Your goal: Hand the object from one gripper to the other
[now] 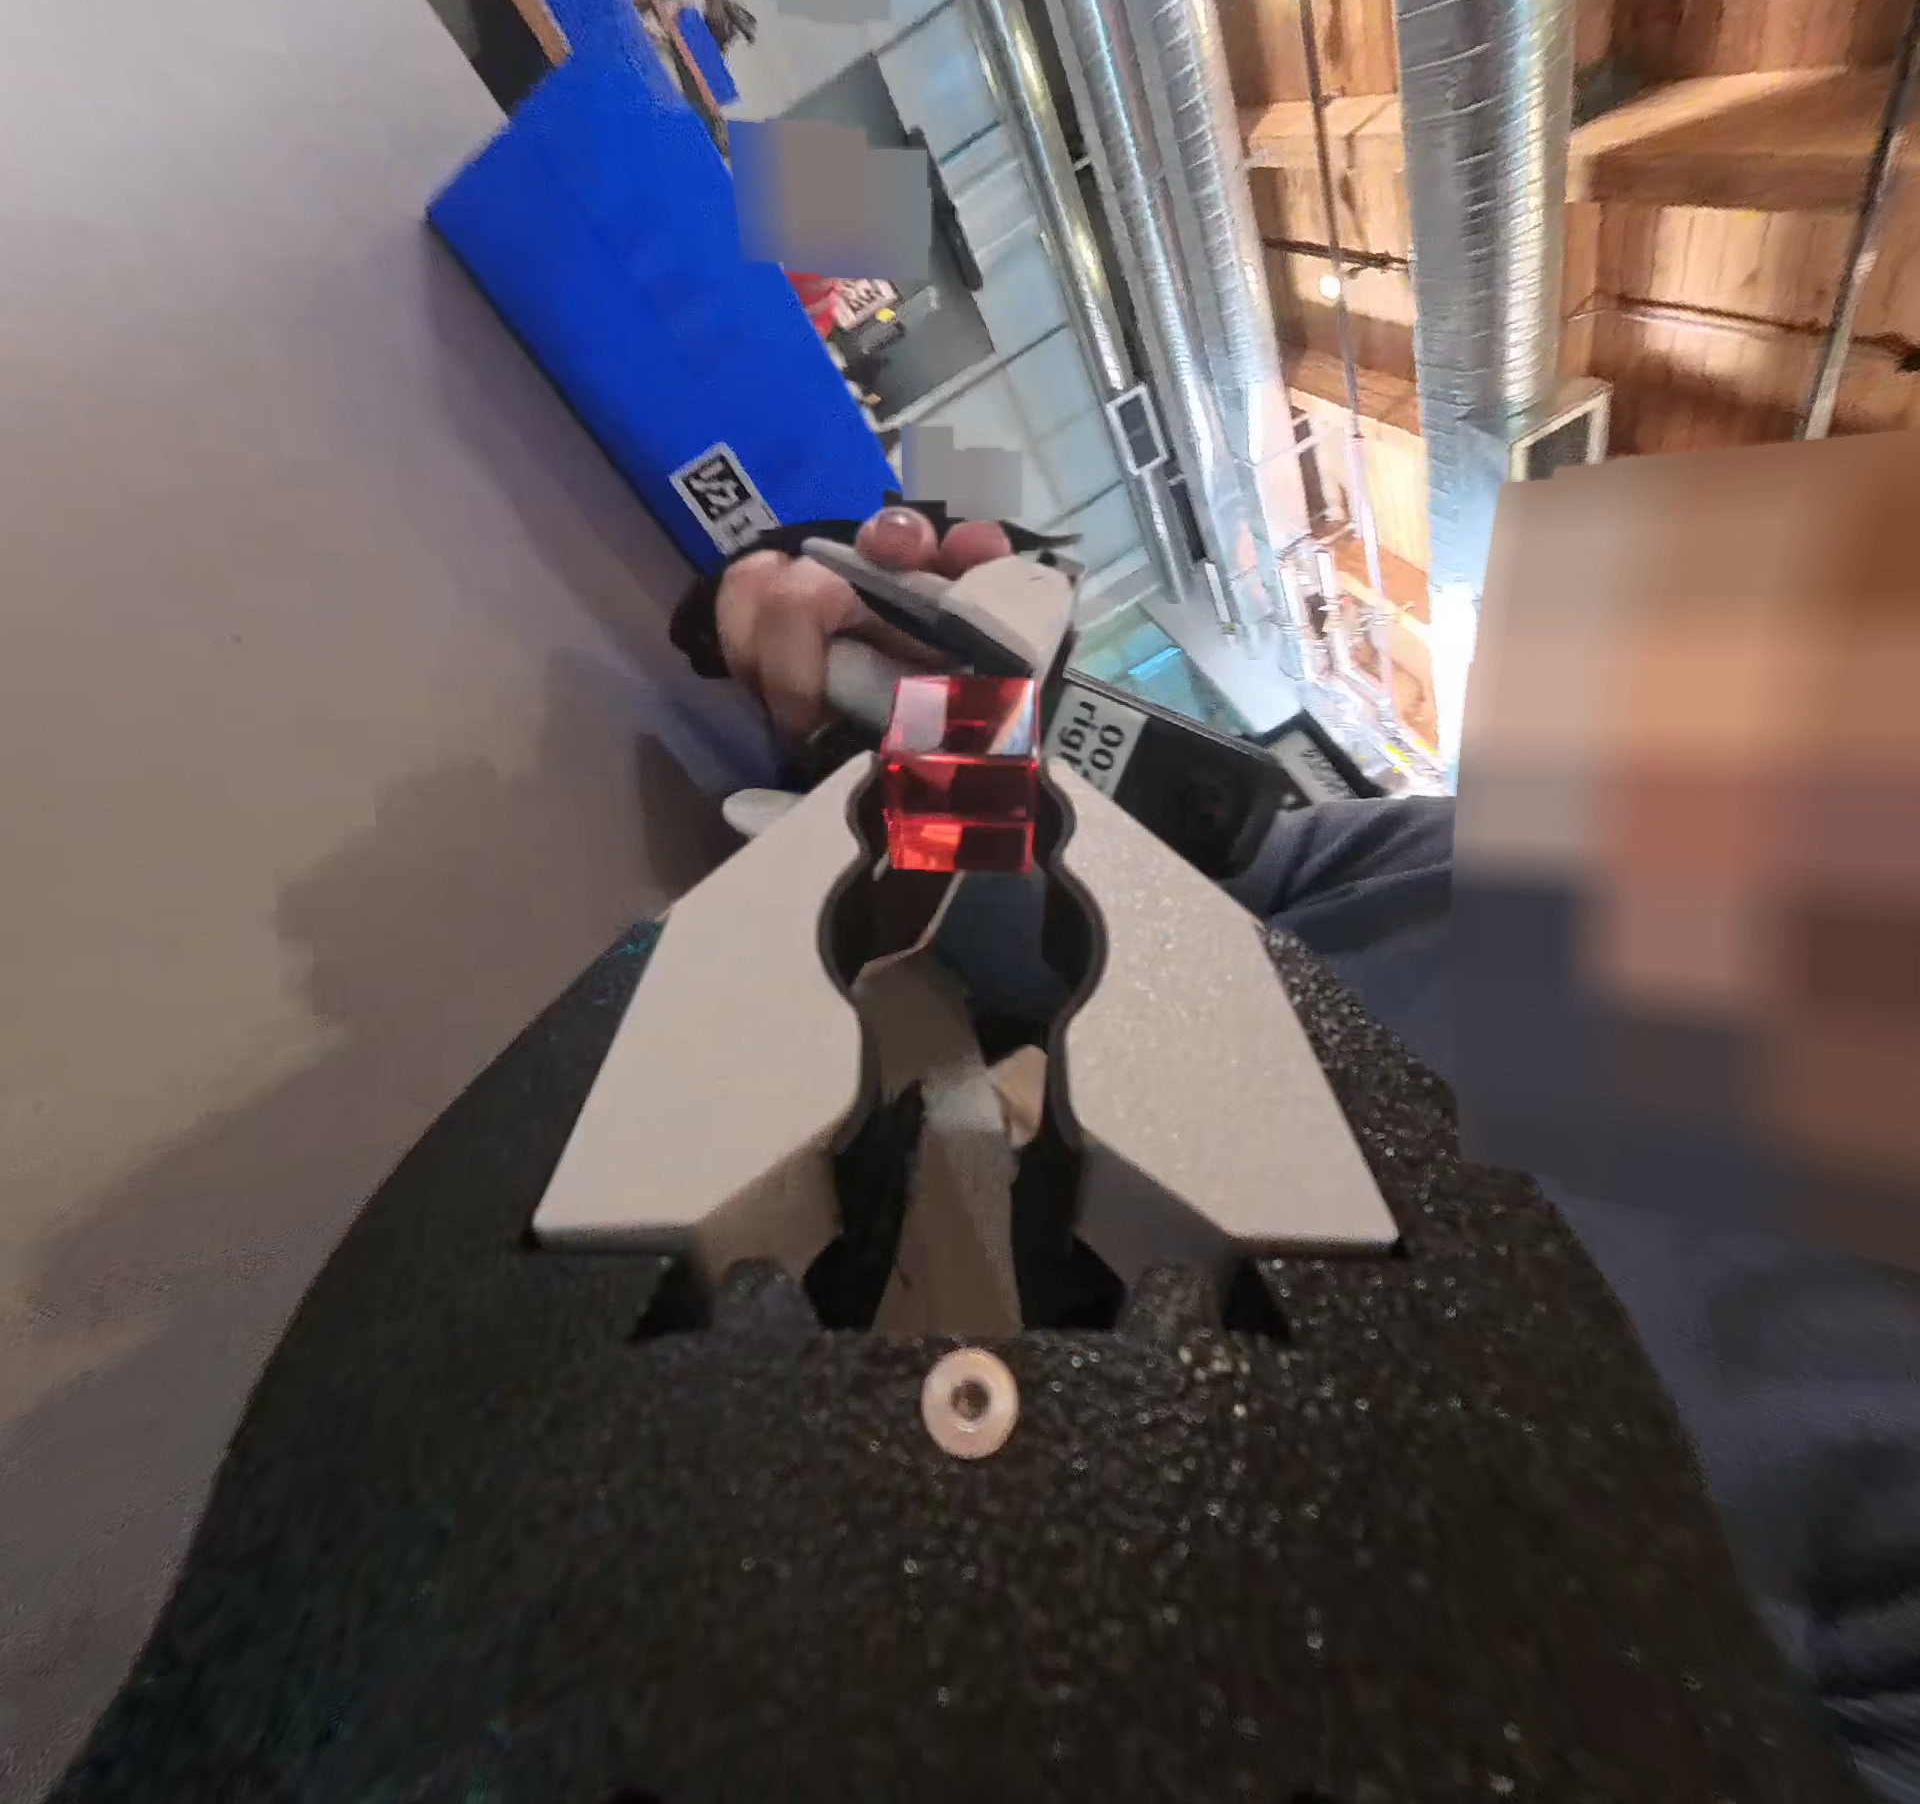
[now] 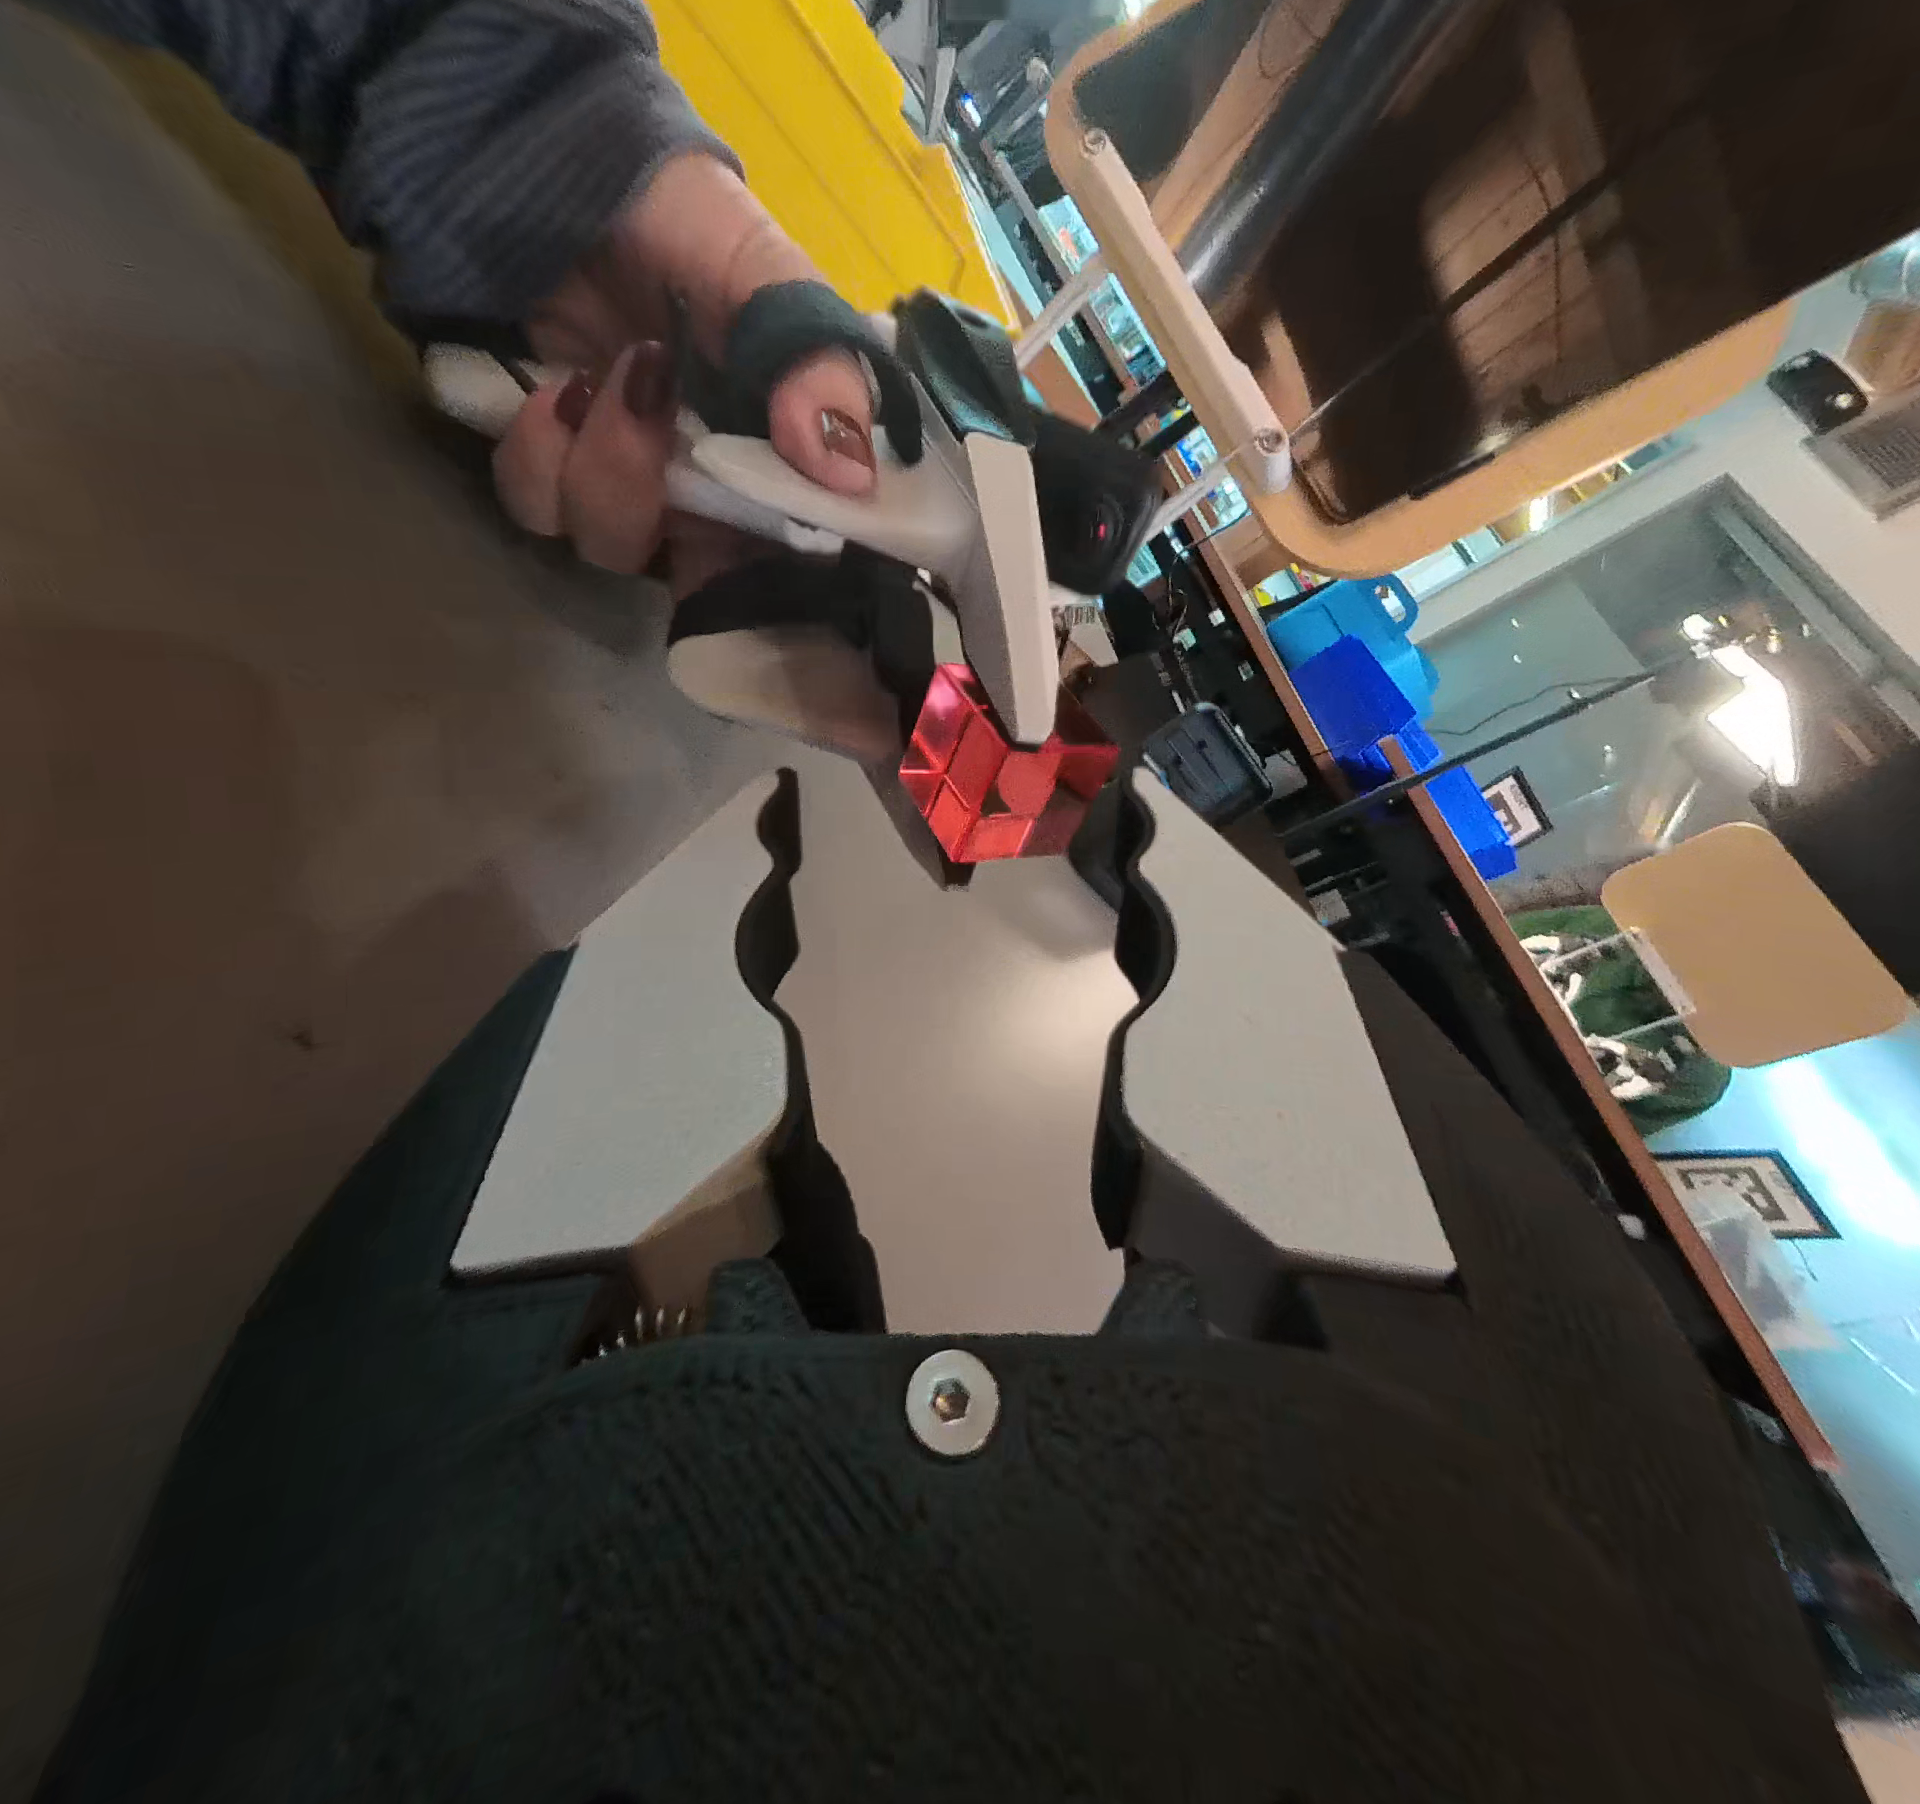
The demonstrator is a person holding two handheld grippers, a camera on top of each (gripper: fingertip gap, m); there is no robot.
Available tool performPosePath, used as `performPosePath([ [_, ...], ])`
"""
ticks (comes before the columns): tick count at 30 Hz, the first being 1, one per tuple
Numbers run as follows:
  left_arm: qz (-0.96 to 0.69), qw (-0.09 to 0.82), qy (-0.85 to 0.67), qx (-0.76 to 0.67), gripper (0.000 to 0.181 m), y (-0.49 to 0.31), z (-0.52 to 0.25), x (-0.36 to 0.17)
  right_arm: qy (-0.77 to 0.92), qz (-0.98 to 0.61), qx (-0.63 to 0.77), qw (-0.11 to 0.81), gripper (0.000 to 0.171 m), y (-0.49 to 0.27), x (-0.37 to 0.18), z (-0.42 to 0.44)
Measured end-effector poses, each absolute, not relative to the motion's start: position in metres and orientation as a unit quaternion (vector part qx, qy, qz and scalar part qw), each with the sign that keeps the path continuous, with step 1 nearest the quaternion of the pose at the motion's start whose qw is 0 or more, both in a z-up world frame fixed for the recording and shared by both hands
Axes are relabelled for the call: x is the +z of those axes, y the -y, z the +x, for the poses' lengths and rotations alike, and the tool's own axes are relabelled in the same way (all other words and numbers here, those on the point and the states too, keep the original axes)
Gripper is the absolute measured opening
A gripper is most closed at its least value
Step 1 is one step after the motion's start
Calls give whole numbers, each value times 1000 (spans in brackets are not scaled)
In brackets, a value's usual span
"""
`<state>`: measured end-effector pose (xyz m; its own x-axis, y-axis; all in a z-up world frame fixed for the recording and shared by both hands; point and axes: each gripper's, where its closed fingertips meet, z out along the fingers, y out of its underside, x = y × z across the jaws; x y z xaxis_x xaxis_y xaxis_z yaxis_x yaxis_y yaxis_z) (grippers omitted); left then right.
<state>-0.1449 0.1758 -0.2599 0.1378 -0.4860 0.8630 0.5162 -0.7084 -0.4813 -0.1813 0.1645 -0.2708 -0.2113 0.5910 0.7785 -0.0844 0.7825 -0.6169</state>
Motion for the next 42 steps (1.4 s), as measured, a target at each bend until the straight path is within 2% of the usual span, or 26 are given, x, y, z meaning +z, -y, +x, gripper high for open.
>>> performPosePath([
  [1, -642, 374, 10, -669, 24, -174, -143, -258, 725, -171, 286, 602, 56, -162, -270, -181],
  [4, -636, 349, 2, -688, 24, -167, -137, -258, 721, -189, 323, 583, 35, -160, -263, -175],
  [7, -608, 341, 3, -717, 43, -166, -134, -250, 713, -226, 380, 544, 33, -161, -259, -173],
  [10, -606, 413, -29, -679, 62, -171, -138, -241, 685, -309, 433, 499, 33, -178, -257, -176],
  [13, -672, 520, -89, -520, 77, -185, -145, -251, 640, -396, 503, 425, 33, -193, -255, -176],
  [17, -716, 637, -214, -190, 75, -194, -166, -260, 576, -452, 626, 268, 33, -188, -250, -171],
  [21, -673, 650, -343, 83, 69, -193, -165, -260, 542, -471, 680, 147, 33, -178, -253, -167],
  [25, -632, 619, -428, 185, 49, -192, -143, -270, 555, -474, 677, 94, 33, -166, -264, -165],
  [27, -626, 614, -426, 220, 30, -193, -147, -267, 571, -472, 666, 92, 33, -162, -270, -164],
  [29, -650, 608, -409, 202, 30, -195, -151, -265, 565, -473, 668, 108, 34, -164, -268, -167],
  [32, -680, 647, -323, 122, 29, -198, -161, -252, 533, -482, 678, 154, 58, -180, -259, -174],
  [34, -685, 676, -269, 45, 29, -197, -166, -242, 514, -490, 690, 142, 57, -187, -255, -172],
  [38, -654, 711, -237, -105, 29, -186, -161, -227, 460, -467, 755, 35, 42, -181, -239, -161],
  [40, -677, 695, -231, -66, 29, -191, -173, -236, 440, -464, 769, -10, 42, -176, -237, -160],
  [42, -693, 675, -253, -14, 29, -194, -176, -245, 445, -489, 750, -1, 42, -176, -248, -168],
])
